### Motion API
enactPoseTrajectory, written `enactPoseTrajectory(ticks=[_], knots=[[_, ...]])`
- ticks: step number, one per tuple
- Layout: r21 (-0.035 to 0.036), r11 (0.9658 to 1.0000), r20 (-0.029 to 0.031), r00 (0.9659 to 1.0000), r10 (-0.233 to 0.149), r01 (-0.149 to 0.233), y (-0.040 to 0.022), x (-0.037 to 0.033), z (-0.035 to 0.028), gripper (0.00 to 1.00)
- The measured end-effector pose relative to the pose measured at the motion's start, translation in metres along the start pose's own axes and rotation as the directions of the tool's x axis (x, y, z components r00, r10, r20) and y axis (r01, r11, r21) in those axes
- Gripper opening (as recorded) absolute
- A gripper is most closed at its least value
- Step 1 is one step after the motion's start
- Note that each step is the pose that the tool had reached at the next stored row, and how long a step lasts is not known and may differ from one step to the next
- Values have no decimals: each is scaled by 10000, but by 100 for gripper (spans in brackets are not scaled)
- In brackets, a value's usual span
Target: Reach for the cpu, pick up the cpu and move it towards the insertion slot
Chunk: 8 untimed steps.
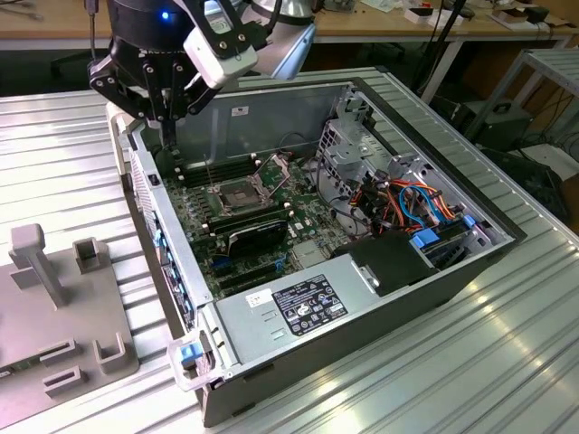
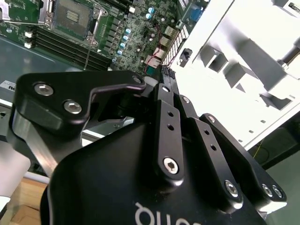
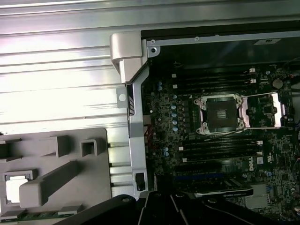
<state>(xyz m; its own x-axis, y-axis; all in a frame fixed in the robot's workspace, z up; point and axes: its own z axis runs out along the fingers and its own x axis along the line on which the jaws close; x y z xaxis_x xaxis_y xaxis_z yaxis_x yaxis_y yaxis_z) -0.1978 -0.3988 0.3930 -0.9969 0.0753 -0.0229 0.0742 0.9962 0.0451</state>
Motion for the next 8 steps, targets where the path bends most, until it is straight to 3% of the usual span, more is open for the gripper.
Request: enactPoseTrajectory(ticks=[8], knots=[[0, 10000, 0, 10000, 0, 0, -7, 87, -2, 11]])
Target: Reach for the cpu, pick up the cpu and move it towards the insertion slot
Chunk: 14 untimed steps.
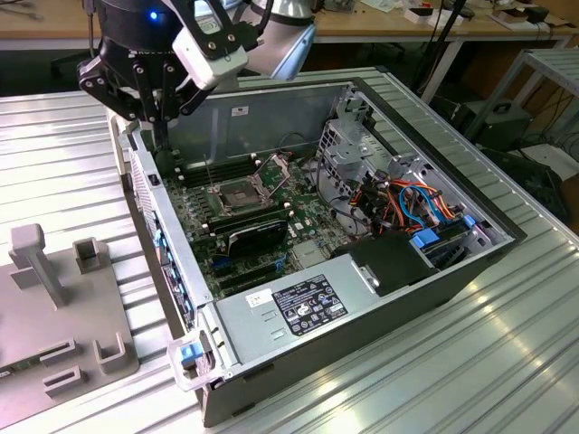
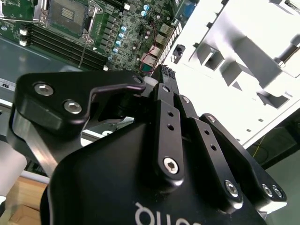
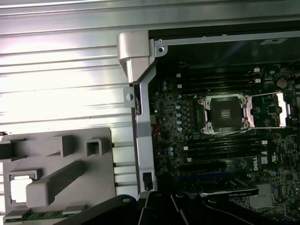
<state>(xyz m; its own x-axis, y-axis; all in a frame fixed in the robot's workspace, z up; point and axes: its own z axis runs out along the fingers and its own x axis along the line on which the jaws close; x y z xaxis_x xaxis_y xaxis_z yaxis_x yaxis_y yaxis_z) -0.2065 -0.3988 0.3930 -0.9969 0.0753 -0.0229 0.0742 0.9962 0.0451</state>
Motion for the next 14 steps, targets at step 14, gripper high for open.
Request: enactPoseTrajectory(ticks=[14], knots=[[1, 10000, 0, 10000, 0, 0, -12, 158, -4, 11]])
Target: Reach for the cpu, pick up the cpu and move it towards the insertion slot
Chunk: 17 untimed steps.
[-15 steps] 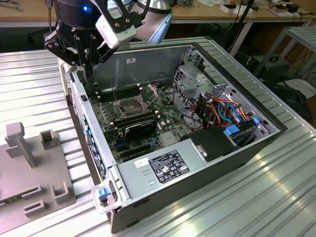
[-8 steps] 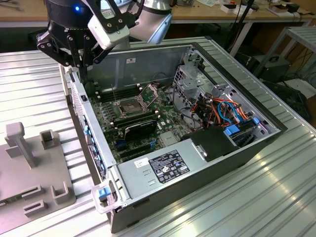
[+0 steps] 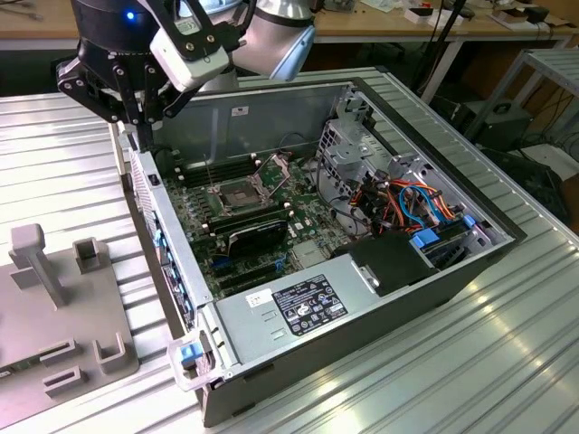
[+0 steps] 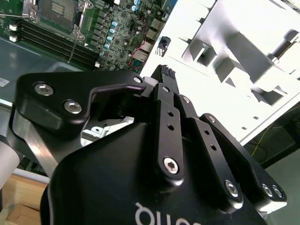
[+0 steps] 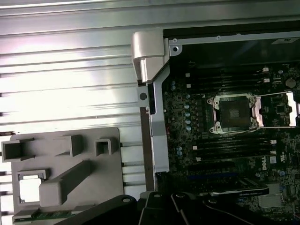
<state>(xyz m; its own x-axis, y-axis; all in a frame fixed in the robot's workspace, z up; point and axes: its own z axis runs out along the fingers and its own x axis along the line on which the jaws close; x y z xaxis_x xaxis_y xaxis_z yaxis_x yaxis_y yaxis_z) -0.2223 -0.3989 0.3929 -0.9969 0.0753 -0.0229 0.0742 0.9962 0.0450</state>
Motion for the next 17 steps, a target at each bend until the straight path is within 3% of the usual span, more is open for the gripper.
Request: enactPoseTrajectory(ticks=[17], knots=[[0, 10000, 0, 10000, 1, -1, -13, 172, -2, 11]])
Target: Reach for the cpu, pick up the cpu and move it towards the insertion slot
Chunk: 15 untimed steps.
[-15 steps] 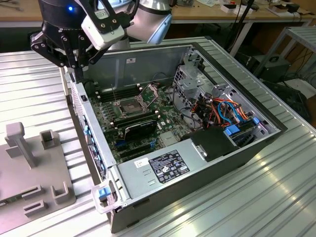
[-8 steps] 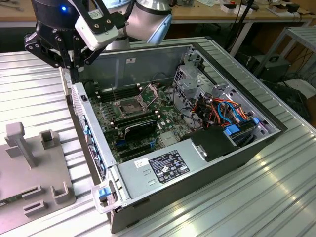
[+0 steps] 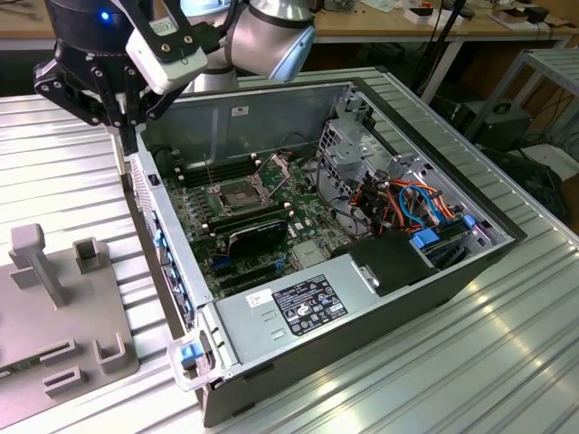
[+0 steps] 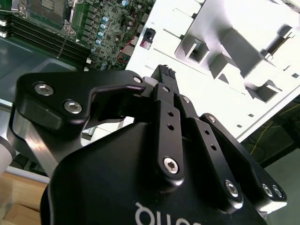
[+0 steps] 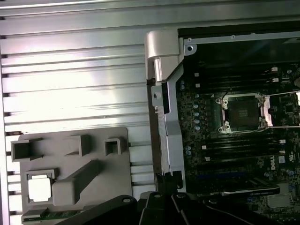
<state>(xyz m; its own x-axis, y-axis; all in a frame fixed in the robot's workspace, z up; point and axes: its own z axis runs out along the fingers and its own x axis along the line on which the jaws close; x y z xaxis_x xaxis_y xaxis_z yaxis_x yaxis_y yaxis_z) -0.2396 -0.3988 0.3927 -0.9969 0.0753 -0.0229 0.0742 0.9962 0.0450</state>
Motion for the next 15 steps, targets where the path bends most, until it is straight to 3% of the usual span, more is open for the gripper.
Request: enactPoseTrajectory(ticks=[7, 15], knots=[[0, 10000, -1, 10000, -1, 1, -8, 98, -2, 11], [0, 10000, -1, 10000, 0, 0, -20, 256, -5, 11]])
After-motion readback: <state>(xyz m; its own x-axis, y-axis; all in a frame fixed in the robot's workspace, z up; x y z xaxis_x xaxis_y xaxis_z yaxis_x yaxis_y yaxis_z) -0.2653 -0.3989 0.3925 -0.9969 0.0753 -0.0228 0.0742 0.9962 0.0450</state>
